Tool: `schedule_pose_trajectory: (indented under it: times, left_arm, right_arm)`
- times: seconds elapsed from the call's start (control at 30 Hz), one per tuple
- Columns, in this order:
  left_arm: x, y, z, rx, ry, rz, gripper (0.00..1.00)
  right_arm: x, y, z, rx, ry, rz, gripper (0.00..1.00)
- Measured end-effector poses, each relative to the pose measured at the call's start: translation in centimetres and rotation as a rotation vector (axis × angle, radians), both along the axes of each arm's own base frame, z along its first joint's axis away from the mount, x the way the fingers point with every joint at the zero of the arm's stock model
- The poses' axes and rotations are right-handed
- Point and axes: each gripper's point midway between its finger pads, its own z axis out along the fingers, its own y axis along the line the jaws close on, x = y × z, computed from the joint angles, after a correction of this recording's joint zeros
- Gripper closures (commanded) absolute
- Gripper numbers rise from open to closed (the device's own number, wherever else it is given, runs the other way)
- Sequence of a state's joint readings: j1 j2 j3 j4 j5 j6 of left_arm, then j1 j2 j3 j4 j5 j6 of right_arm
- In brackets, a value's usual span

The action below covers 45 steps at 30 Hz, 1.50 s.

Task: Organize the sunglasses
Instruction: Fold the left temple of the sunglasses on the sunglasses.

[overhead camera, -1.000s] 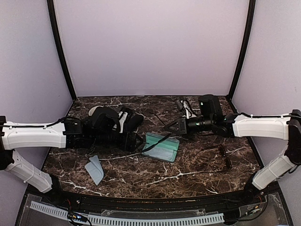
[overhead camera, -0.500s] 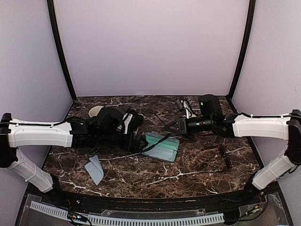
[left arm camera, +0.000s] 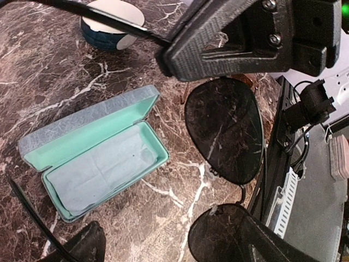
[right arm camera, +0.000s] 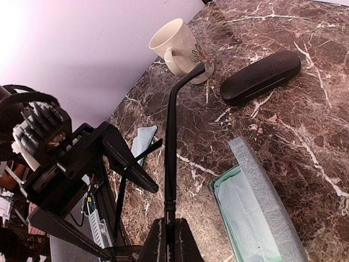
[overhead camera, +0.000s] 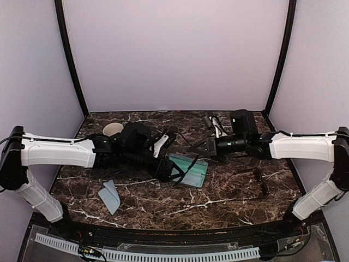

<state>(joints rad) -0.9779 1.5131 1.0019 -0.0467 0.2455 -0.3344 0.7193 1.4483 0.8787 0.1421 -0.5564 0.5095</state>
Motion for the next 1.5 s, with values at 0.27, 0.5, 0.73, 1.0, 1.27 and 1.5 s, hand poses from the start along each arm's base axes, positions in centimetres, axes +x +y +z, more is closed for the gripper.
schedule_pose_trajectory:
  times: [0.27,0.5,0.73,1.0,1.27,1.5]
  left_arm:
    - [0.3,-0.5,0.9,-0.028,-0.058,-0.023,0.11]
    - [2.0,0.2,2.9,-0.076,-0.123,0.088,0.02]
    - [1.6,-0.3,2.9,-0.094,-0.103,0.068,0.01]
    - [1.1,0.0,1.1,-0.006,-0.123,0.069,0.01]
    - [0.4,-0.4,-0.5,0.037,-0.103,0.035,0.01]
    - [-0.2,-1.4,-1.1,0.033,-0.070,-0.010,0.04]
  right_arm:
    - [-0.5,0.2,-1.8,-0.035,0.020,0.044,1.00]
    - [-0.7,0.2,-2.8,-0.063,0.013,0.065,1.00]
    - [-0.6,0.2,-3.5,-0.076,0.025,0.071,1.00]
    - [-0.6,0.3,-3.4,-0.078,0.034,0.073,1.00]
    - [-0.3,0.4,-3.4,-0.082,0.045,0.061,1.00]
    - [-0.2,0.3,-3.6,-0.089,0.054,0.049,1.00]
